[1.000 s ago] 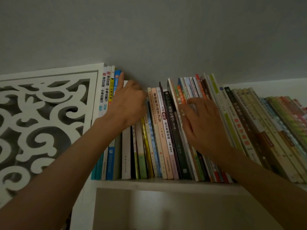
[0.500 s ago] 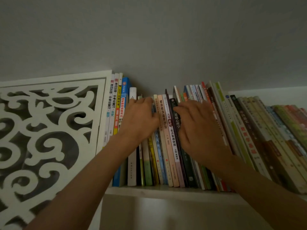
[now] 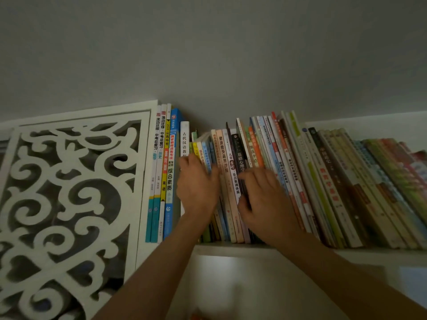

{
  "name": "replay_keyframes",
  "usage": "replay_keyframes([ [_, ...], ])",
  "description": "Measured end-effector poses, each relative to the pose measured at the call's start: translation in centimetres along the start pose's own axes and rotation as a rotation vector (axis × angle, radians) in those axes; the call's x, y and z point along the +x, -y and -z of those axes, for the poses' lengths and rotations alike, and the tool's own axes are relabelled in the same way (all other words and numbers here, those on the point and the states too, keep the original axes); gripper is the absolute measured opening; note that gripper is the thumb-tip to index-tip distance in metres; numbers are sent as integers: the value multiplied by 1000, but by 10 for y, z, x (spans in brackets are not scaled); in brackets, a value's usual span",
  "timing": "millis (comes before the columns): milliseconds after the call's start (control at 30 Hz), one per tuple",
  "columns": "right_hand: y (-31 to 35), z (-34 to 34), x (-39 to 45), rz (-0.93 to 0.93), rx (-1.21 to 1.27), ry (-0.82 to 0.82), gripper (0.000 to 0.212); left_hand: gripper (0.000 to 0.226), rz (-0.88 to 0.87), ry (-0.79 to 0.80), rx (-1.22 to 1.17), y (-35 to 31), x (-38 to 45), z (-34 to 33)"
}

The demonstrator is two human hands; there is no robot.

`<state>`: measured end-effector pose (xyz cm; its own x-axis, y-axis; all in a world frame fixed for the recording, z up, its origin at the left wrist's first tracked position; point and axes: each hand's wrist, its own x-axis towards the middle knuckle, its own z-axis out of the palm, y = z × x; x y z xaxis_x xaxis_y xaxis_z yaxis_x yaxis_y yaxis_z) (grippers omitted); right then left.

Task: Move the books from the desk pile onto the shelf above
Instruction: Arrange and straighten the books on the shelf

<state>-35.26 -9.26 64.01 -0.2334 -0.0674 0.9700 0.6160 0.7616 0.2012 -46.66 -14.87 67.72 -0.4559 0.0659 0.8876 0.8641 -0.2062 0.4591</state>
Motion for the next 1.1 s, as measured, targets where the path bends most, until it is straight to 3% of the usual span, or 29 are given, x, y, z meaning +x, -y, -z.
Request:
replay_keyframes([
  [167,11,7,6,-13,129,30,40,35,-74,-51,-43,1,-9,13],
  [300,16,18,60,-125,191,211,67,42,-79,-34,-78,6,-7,13],
  [467,19,4,95,-97,7,349,68,53,-80,52,-206,16,-1,12],
  [633,14,5,101,-28,-2,307,54,34,-85,366,-534,28,-6,35],
  [700,14,7,107,13,-7,288,45,35,-104,426,-552,34,-4,41],
  [800,20,10,110,29,24,230,36,32,-111,429,-547,34,-1,43],
  [933,26,30,101,130,50,138,45,30,-104,410,-565,35,-5,40],
  [1100,31,46,85,255,56,51,40,25,-131,353,-542,29,-13,34],
])
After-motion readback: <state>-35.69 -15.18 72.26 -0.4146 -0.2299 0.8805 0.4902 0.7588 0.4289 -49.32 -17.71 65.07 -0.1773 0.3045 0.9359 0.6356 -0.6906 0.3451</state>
